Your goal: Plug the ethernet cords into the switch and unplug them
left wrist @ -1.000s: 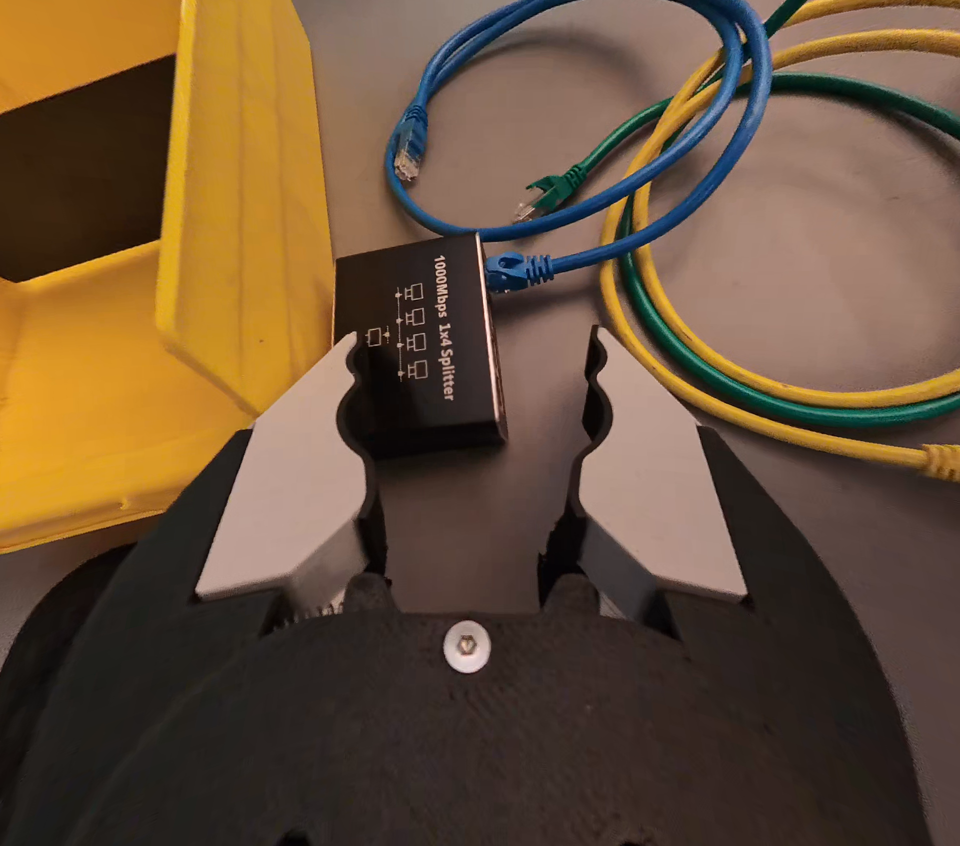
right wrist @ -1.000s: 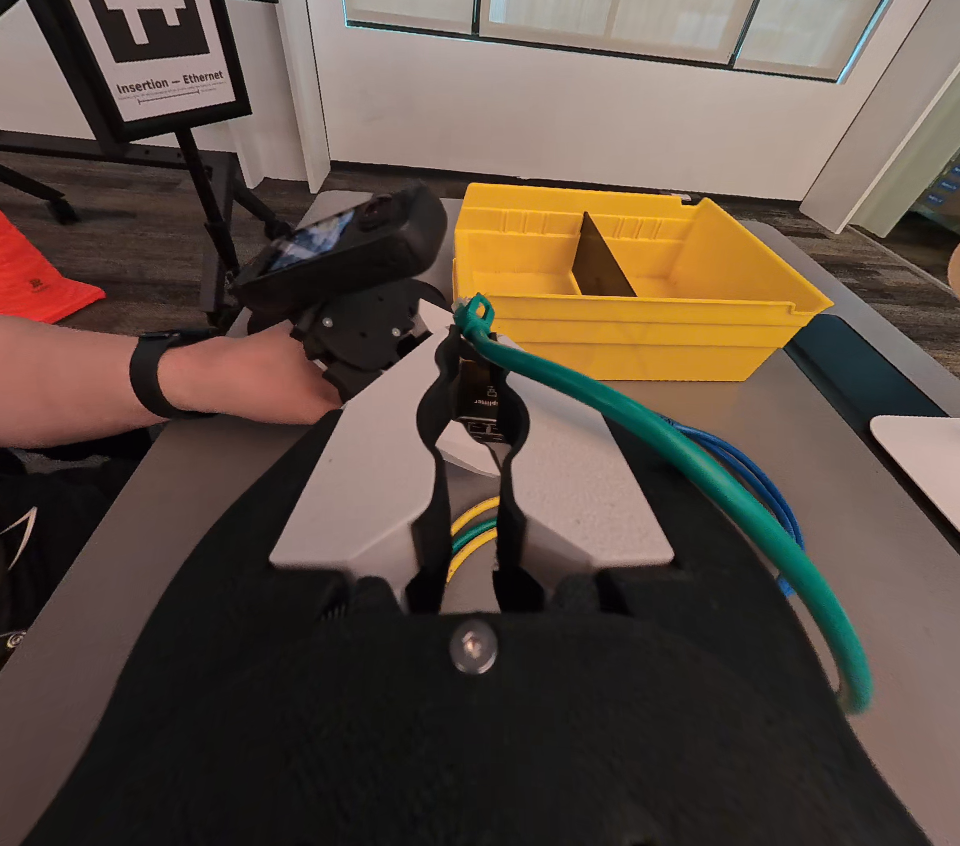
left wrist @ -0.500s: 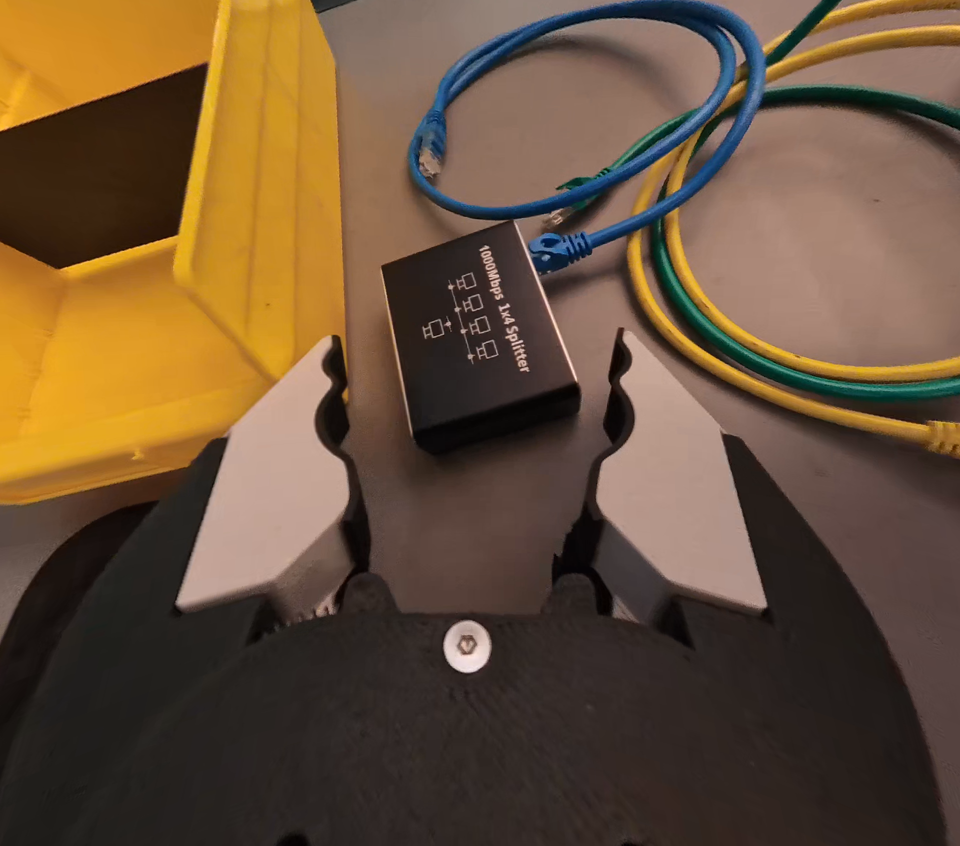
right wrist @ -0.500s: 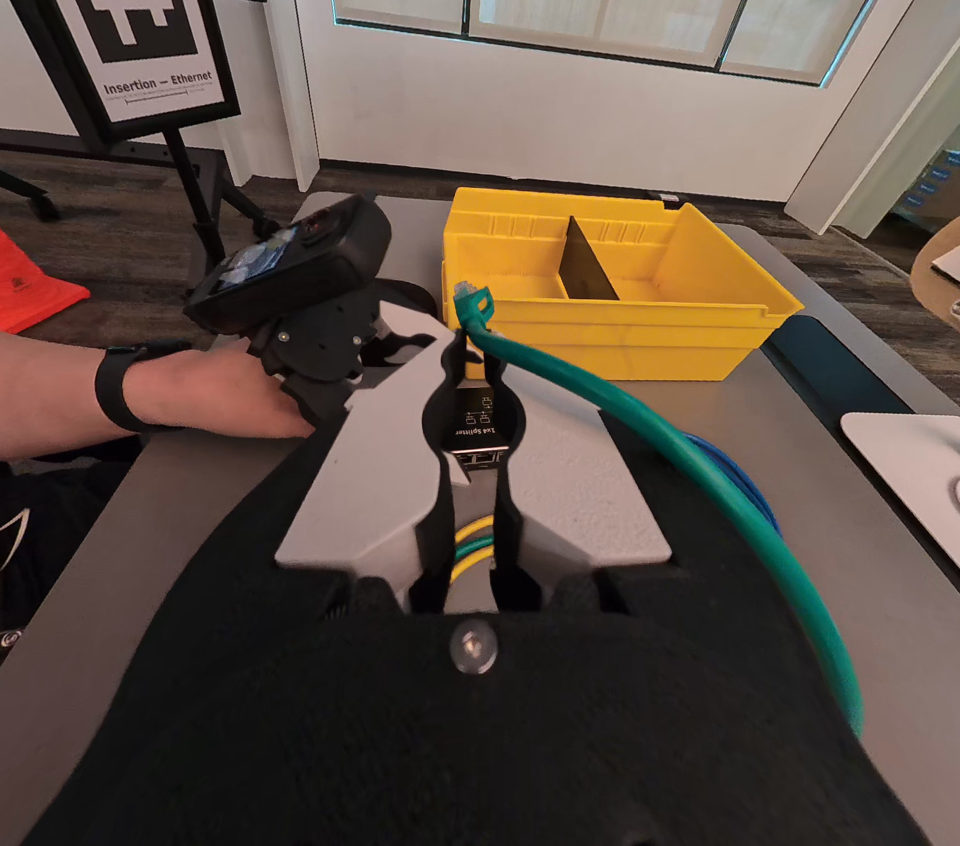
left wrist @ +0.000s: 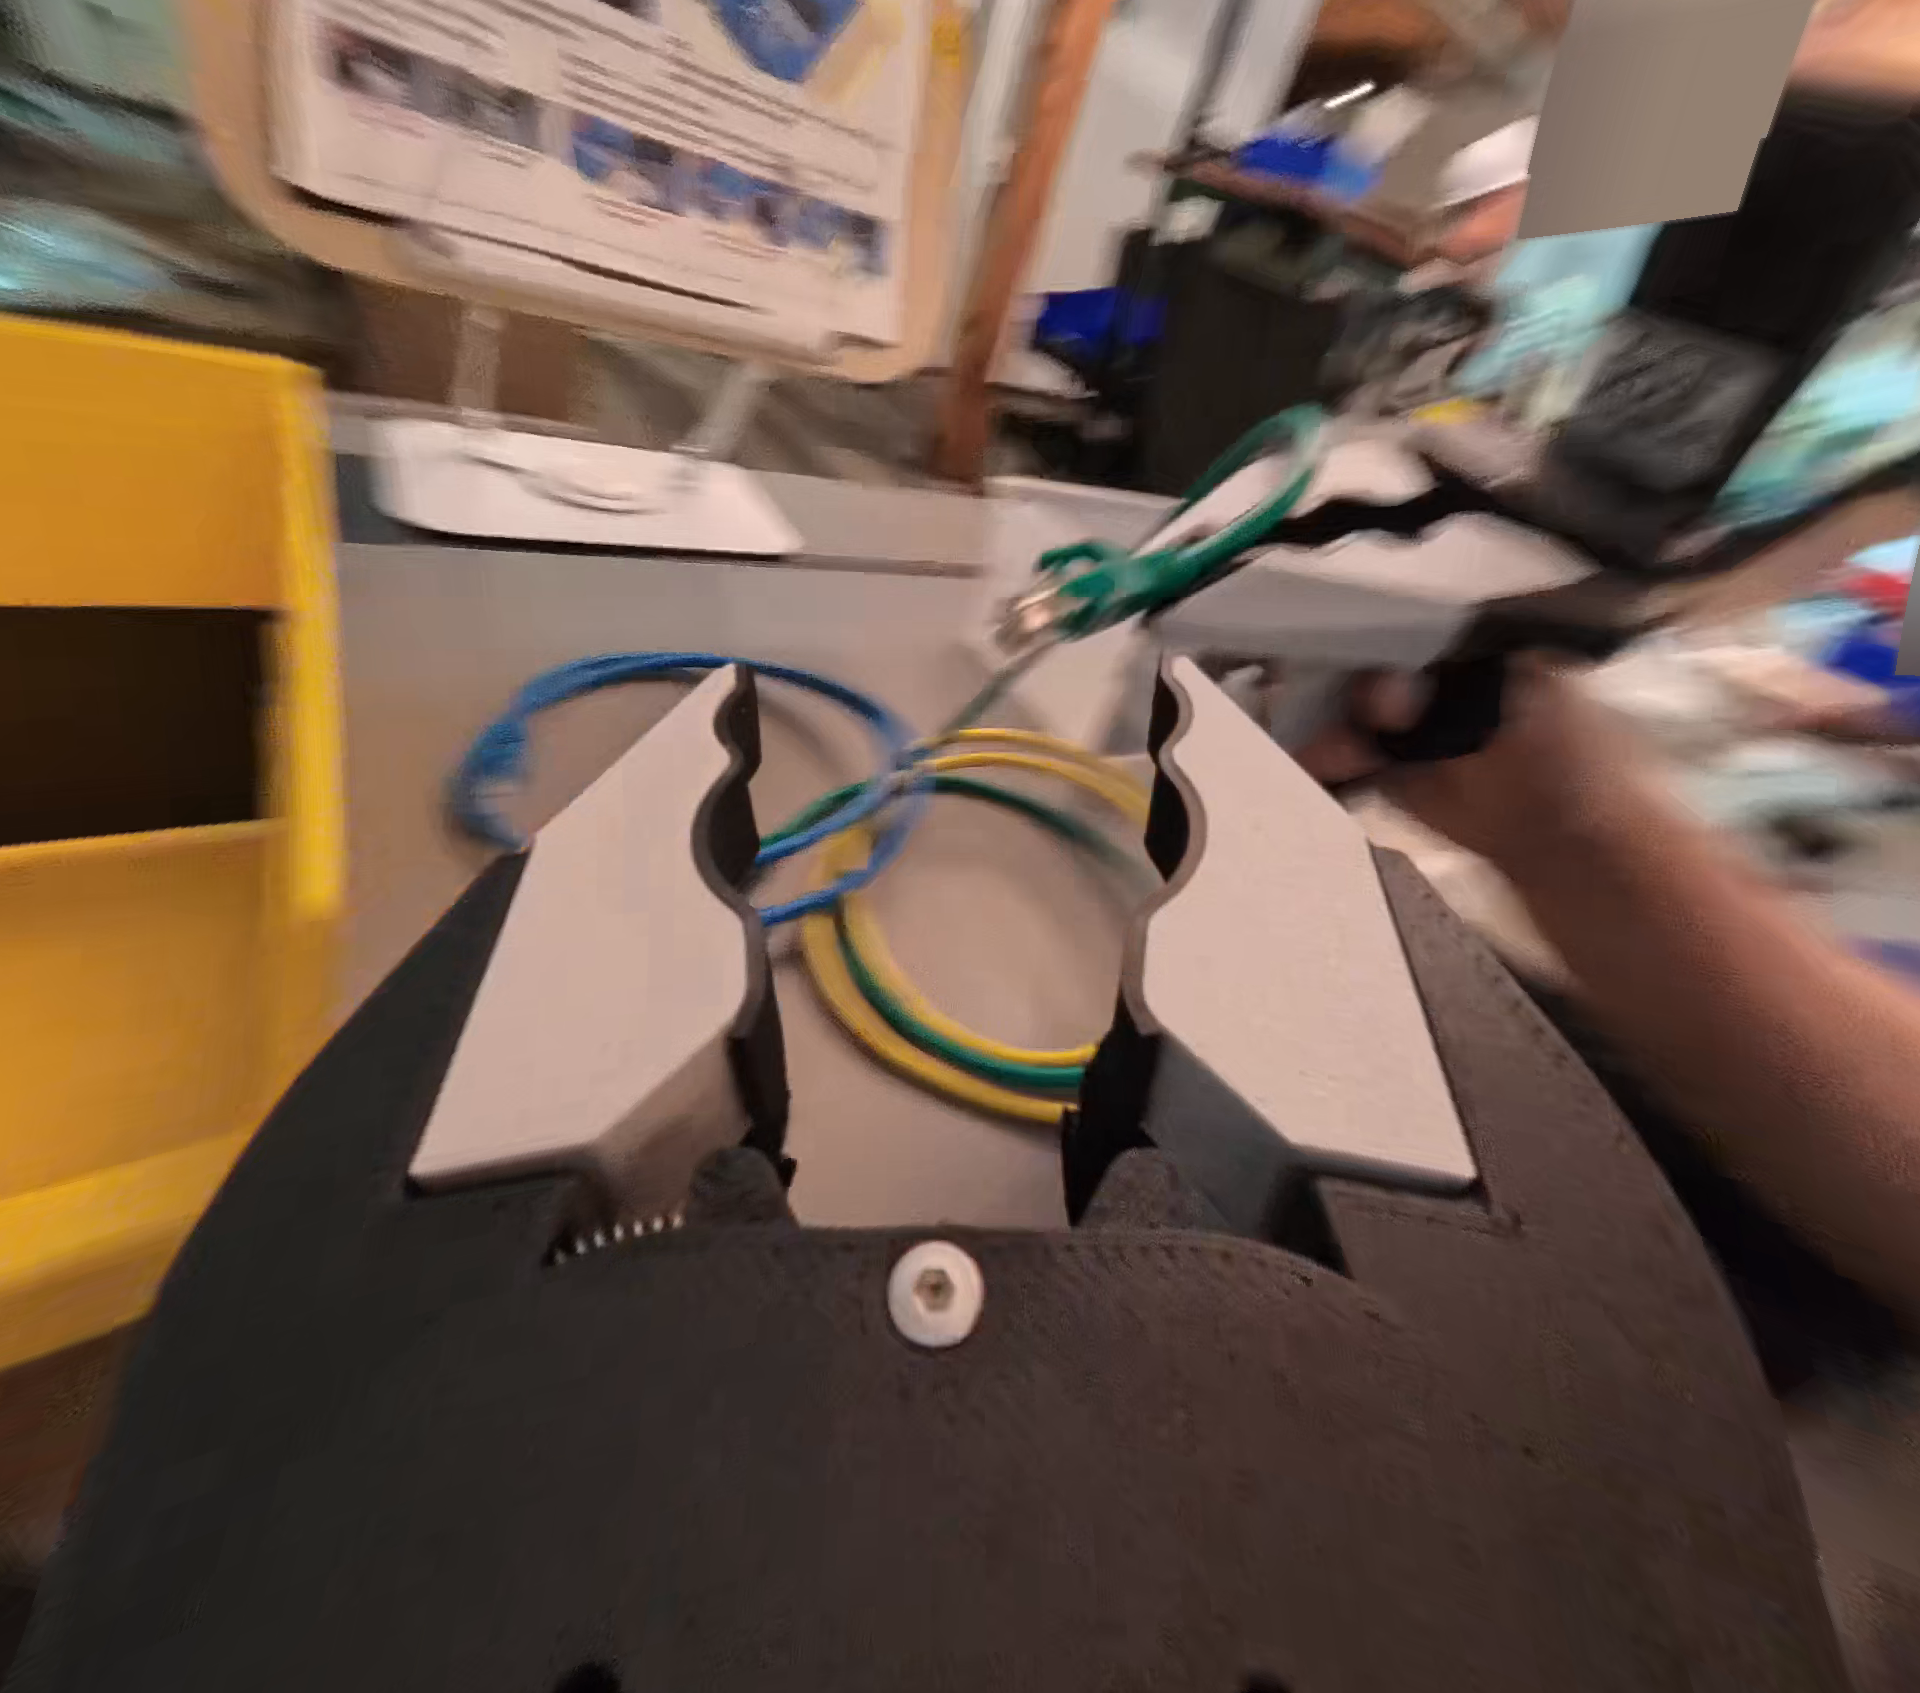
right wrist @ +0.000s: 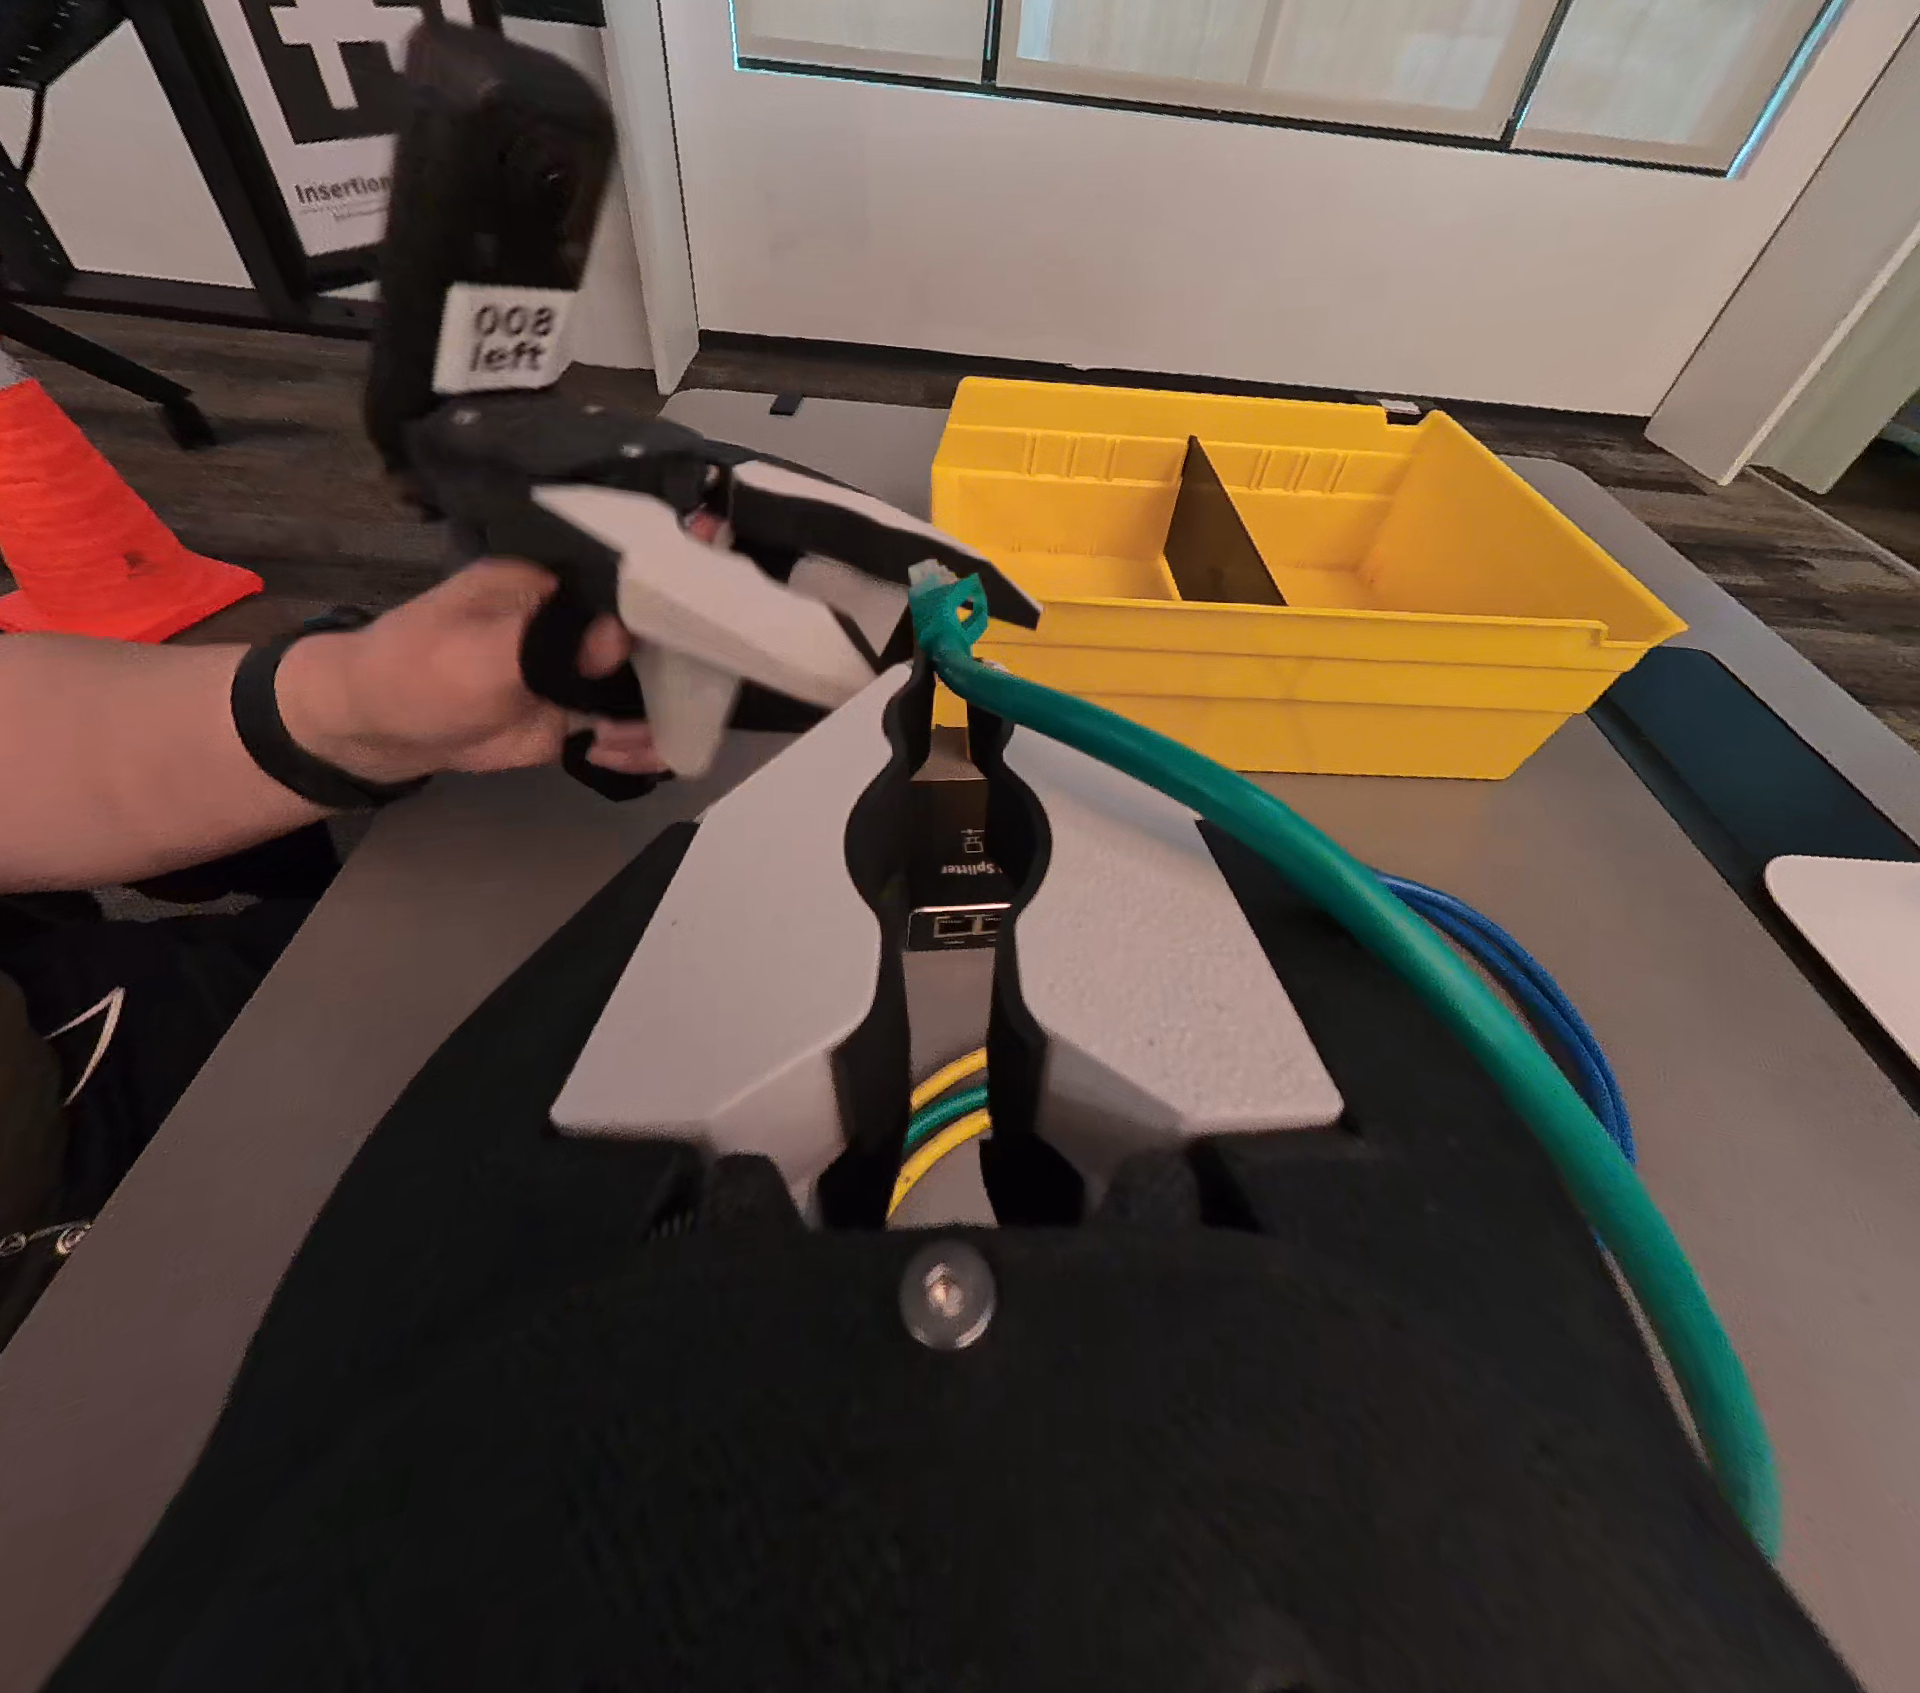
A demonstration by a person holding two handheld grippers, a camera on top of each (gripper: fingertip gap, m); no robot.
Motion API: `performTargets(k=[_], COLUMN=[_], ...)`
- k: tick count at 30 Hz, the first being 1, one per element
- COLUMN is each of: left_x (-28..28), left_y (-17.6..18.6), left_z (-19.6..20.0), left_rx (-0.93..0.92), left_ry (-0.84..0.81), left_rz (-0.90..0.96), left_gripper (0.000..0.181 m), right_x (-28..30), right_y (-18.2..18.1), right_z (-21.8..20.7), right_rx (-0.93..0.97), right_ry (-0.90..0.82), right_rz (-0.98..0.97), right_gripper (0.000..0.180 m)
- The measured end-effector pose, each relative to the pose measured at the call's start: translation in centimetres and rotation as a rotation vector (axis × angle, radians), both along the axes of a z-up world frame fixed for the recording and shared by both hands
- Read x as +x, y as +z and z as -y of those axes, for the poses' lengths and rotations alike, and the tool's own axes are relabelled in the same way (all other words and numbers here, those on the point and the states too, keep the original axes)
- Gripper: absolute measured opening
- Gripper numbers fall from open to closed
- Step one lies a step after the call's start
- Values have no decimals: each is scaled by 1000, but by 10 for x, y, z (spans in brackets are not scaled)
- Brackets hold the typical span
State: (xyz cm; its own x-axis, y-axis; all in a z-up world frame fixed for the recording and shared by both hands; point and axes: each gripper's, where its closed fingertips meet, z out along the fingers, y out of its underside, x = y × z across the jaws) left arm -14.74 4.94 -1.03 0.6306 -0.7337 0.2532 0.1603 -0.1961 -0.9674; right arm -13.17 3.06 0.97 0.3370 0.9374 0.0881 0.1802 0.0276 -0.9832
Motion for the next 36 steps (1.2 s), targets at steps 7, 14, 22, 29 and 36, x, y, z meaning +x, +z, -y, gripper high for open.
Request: performTargets(k=[7, 14, 22, 29, 36], left_x=[-2, 7, 9, 11, 14], left_y=[21, 8, 5, -3, -7], left_z=[23, 33, 42, 44, 42], left_rx=[155, 346, 574, 620, 659], left_ry=[-284, -298, -223, -203, -166], left_rz=[-24, -352, -575, -692, -750], left_gripper=[49, 14, 10, 10, 10], right_x=[-6, -9, -9, -8, -5], right_y=[-2, -4, -1, -4, -12], right_z=[11, 22, 30, 30, 27], right_rx=[-30, -148, -569, -818, -859], right_ry=[82, 185, 332, 370, 351], right_rz=[-4, -51, -195, -252, -221], right_gripper=[5, 5, 18, 16, 13])
